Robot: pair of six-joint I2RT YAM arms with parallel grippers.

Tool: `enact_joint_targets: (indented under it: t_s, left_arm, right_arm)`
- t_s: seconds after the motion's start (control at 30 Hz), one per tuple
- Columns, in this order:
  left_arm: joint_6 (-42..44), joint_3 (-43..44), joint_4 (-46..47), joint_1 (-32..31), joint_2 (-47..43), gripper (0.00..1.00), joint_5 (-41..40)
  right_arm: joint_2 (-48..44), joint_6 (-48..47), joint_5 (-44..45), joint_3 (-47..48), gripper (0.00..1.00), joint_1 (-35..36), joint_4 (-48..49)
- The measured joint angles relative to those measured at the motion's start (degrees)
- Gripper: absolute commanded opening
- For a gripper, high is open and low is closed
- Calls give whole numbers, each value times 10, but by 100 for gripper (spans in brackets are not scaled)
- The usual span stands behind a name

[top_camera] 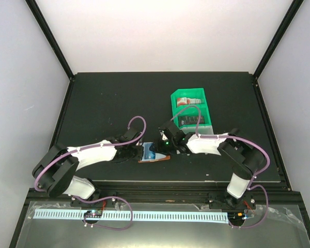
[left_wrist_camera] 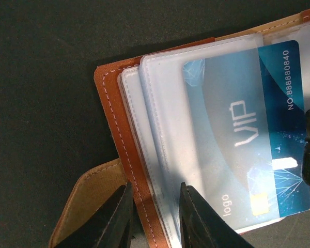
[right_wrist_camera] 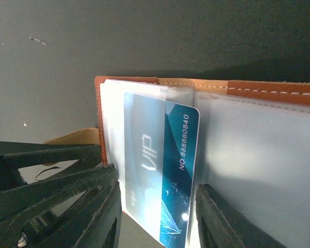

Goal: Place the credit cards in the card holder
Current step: Insert the credit card into the card holder.

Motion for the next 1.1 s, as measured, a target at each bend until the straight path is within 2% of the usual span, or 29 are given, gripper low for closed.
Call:
enact_joint_targets:
  t_s: [0.1,0.23,0.33,0.63,0.73,0.87,1.1]
  left_arm:
    - [0,0,0,0,0,27,1]
    - [0,0,1,0,0,27,9]
    - [0,-1,2,0,0,26,10]
    - [1,-3,5,0,-1,27,10]
    - [1,-7,8,0,-5,30,12]
    - [0,-17,11,0,-19,40,16]
    - [-7,-32,11,0,-96,40,12]
  right_arm:
    - [0,-10,21,19,35,7,-37]
    - [4,-23,27,28,20,13,-61]
    - [14,-33,23,34,17,15,-66]
    - [27,-49,6,41,16,15,-62]
    - [32,-58,3,45,17,15,-58]
    - [33,-68,-2,45,18,15,-50]
    - [12,-92,66,57,15,21,-112]
